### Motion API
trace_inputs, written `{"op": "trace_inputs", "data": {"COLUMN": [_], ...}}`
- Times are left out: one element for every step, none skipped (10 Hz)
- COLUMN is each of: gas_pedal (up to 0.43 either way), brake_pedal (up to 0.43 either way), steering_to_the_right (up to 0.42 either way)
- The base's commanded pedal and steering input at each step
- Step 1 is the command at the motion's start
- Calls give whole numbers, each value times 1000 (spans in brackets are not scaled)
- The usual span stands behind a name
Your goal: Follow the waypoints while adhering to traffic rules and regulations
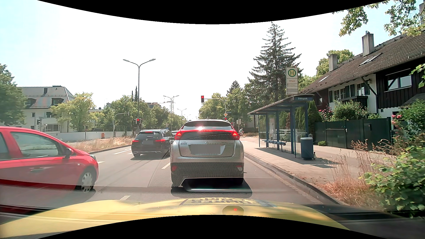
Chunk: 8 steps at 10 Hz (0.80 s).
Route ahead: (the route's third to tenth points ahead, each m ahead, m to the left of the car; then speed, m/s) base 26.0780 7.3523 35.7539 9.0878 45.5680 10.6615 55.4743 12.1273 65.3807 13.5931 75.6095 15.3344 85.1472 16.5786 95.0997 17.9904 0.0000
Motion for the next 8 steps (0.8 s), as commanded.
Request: {"op": "trace_inputs", "data": {"gas_pedal": [0, 0, 0, 0, 0, 0, 0, 0], "brake_pedal": [195, 201, 201, 201, 201, 201, 195, 201], "steering_to_the_right": [-15, -15, -15, -15, -15, -15, -15, -14]}}
